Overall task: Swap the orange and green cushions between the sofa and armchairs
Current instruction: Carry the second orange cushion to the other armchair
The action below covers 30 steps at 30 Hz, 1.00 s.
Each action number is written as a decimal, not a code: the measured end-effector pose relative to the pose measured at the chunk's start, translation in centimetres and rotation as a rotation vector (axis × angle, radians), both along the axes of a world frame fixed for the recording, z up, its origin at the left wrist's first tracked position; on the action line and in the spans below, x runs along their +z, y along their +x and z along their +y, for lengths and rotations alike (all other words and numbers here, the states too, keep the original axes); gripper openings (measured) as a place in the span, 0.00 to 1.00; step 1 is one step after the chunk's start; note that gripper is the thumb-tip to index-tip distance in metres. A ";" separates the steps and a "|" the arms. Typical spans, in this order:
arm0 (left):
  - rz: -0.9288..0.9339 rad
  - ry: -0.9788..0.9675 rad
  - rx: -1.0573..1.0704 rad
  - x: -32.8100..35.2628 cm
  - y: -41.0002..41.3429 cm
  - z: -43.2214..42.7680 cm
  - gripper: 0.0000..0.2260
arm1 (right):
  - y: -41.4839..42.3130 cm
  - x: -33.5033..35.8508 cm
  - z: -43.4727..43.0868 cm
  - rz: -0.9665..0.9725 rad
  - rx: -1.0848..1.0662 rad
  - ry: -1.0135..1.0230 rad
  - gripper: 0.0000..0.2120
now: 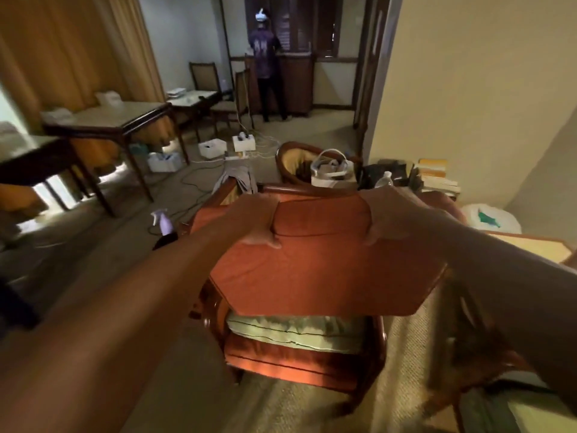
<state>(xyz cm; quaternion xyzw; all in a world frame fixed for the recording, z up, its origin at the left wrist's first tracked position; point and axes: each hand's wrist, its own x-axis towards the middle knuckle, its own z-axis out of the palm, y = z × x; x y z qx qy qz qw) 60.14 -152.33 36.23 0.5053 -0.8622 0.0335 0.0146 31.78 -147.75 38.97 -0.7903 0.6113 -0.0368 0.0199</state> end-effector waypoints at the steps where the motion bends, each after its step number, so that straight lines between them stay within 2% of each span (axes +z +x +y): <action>1: 0.002 0.021 0.027 -0.4 0.3 -1.3 0.35 | 0.3 -0.5 -2.0 -0.011 0.021 0.028 0.35; 4: -0.011 0.069 0.086 -1.5 0.7 -4.4 0.34 | 0.7 -2.1 -7.4 -0.018 0.072 0.087 0.32; 11: -0.034 0.036 0.129 -4.2 1.4 -13.7 0.36 | 0.8 -4.1 -17.5 -0.050 0.114 0.087 0.29; 17: -0.001 -0.016 -0.002 -5.6 0.3 -24.6 0.38 | -0.5 -5.5 -25.2 -0.018 0.010 0.032 0.32; 20: 0.061 0.009 -0.079 -6.2 -0.8 -30.4 0.36 | -1.5 -6.3 -28.7 -0.040 -0.056 0.022 0.30; 26: 0.038 0.005 -0.199 -7.4 -4.4 -40.7 0.34 | -3.8 -8.7 -35.0 0.000 -0.182 -0.063 0.24; 30: 0.037 0.019 -0.227 -9.7 -6.6 -45.5 0.31 | -5.5 -11.5 -38.8 -0.007 -0.224 -0.041 0.23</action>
